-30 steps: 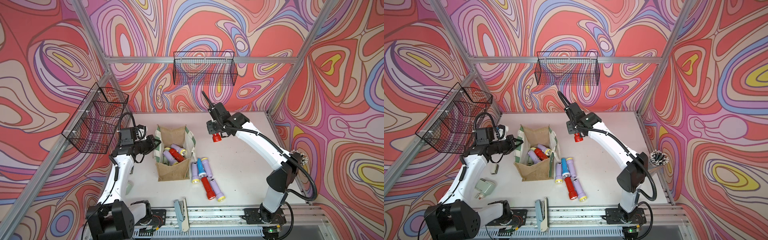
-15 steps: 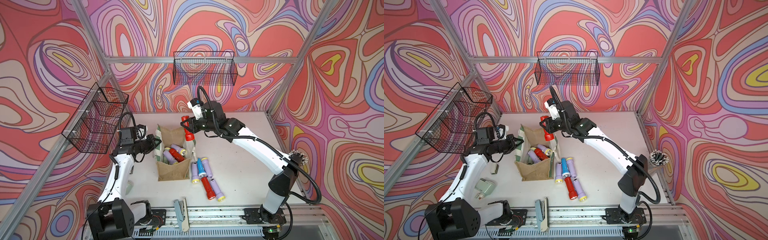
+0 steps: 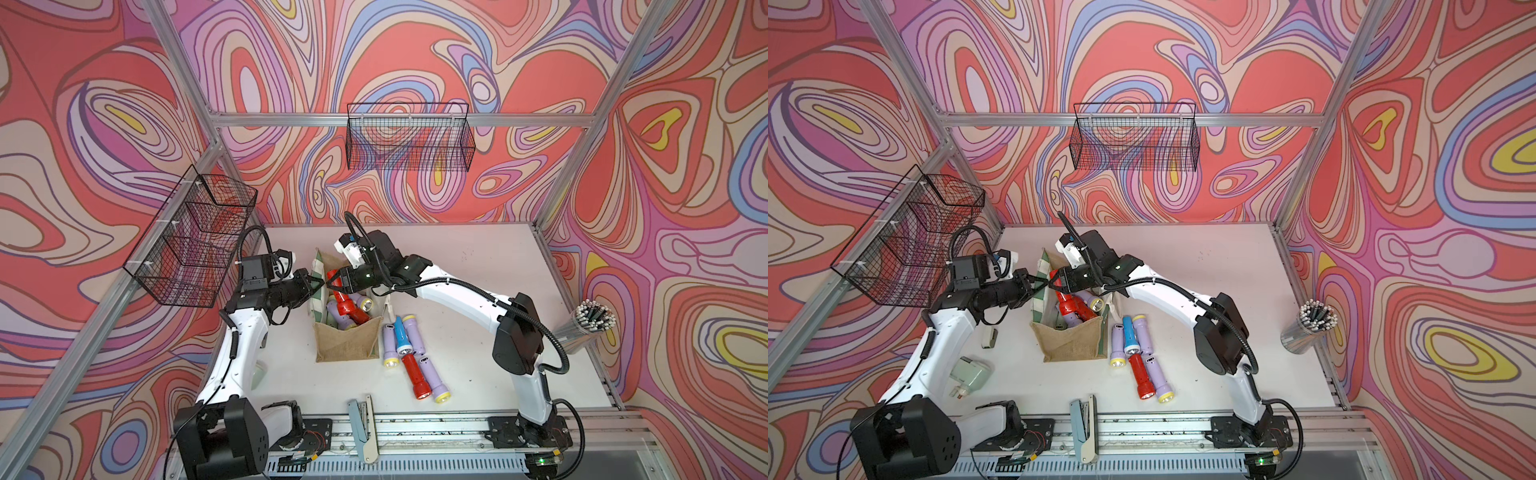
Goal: Put the flashlights into the tote bags
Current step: Place the flashlight in the canvas bag.
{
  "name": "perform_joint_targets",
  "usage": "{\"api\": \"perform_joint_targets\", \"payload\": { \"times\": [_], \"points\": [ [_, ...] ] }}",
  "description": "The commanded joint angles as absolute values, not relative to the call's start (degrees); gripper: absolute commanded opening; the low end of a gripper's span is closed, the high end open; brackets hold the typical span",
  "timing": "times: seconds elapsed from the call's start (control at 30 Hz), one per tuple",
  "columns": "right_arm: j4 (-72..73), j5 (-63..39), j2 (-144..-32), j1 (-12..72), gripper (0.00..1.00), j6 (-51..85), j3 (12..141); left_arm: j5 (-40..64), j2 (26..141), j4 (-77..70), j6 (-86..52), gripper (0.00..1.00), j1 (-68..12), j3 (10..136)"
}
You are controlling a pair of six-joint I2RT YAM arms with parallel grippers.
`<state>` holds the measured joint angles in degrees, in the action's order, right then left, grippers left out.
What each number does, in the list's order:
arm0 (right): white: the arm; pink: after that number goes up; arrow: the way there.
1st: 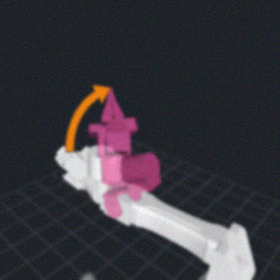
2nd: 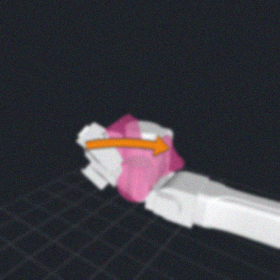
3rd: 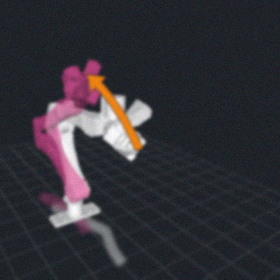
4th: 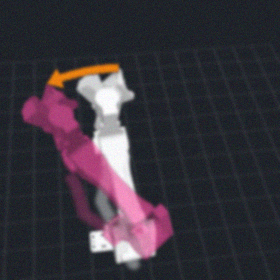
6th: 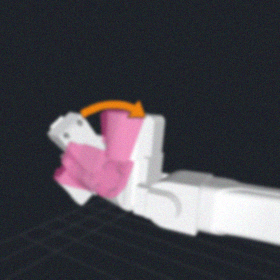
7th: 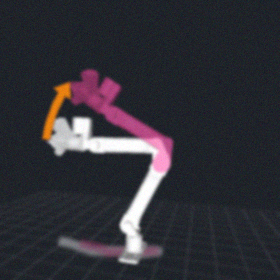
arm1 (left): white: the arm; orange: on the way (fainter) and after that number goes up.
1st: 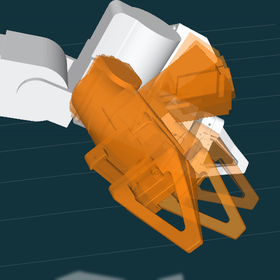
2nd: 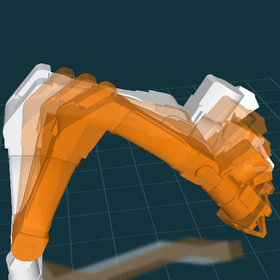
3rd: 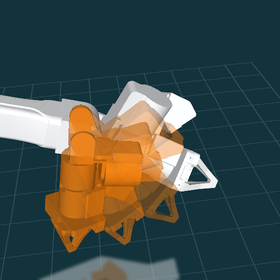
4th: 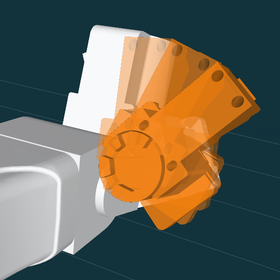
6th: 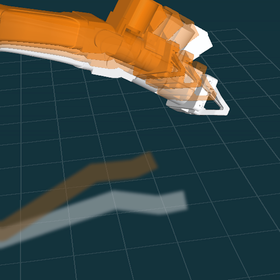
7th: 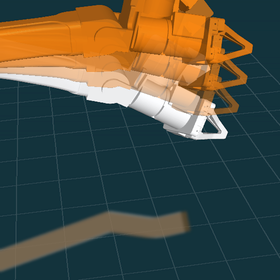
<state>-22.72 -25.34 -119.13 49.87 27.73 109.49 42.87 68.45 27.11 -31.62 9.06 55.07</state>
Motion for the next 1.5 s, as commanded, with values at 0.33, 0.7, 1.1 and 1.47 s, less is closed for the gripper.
{"api": "perform_joint_targets", "payload": {
  "times": [0.33,0.7,1.1,1.47],
  "points": [
    [-31.61,-17.05,-129.47,50.2,0.18,33.18,112.72,44.33,68.22,25.39,-31.92,0.0,9.31,54.22],
    [-40.92,-1.73,-130.84,51.18,0.23,30.45,116.66,44.25,68.35,25.35,-31.8,0.0,9.27,54.09],
    [-41.95,-3.74,-130.08,51.21,0.49,28.82,118.95,44.07,67.75,25.92,-31.25,0.0,9.26,54.31],
    [-41.2,-0.56,-123.84,51.17,0.6,22.99,119.94,44.12,67.59,26.06,-31.09,0.0,9.27,54.43]
  ]
}}
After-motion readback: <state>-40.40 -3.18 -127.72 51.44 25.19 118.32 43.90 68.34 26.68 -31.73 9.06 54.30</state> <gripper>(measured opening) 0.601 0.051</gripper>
